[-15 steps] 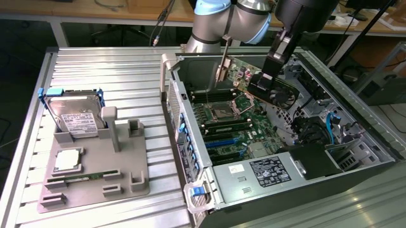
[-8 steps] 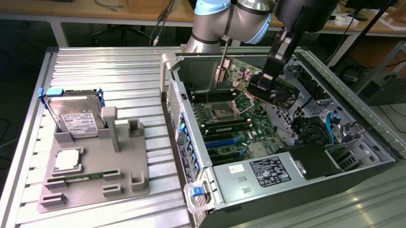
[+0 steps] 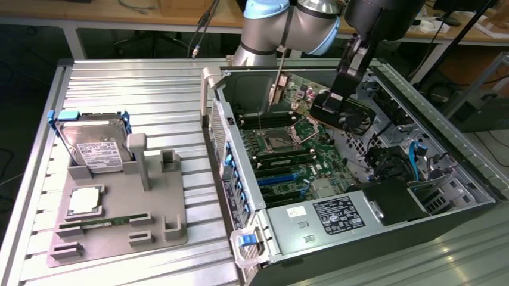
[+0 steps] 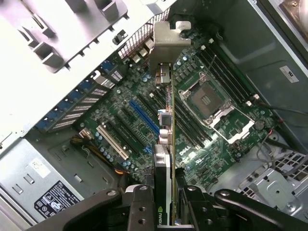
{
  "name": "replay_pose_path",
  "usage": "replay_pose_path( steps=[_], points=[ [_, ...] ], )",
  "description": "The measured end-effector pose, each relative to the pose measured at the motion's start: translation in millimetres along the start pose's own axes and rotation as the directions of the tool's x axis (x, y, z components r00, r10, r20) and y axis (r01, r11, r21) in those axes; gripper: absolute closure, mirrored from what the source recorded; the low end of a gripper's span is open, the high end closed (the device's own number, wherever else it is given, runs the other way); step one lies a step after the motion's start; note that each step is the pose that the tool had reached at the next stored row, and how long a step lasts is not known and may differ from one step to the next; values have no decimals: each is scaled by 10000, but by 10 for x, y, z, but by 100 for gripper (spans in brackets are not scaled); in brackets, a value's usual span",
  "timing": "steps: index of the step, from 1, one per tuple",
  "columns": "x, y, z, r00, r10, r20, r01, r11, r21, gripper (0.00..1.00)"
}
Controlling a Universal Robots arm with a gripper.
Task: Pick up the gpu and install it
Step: 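Insert the gpu into the slot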
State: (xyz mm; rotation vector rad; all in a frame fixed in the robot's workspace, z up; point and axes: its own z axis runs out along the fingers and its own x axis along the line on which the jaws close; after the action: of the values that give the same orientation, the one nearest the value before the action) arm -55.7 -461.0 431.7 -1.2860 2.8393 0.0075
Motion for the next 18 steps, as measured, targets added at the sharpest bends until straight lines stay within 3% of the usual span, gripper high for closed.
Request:
replay_pose_path(
  steps=[18],
  points=[
    [0, 0, 0, 9956, -934, 7, 934, 9956, -23, 73]
  ],
)
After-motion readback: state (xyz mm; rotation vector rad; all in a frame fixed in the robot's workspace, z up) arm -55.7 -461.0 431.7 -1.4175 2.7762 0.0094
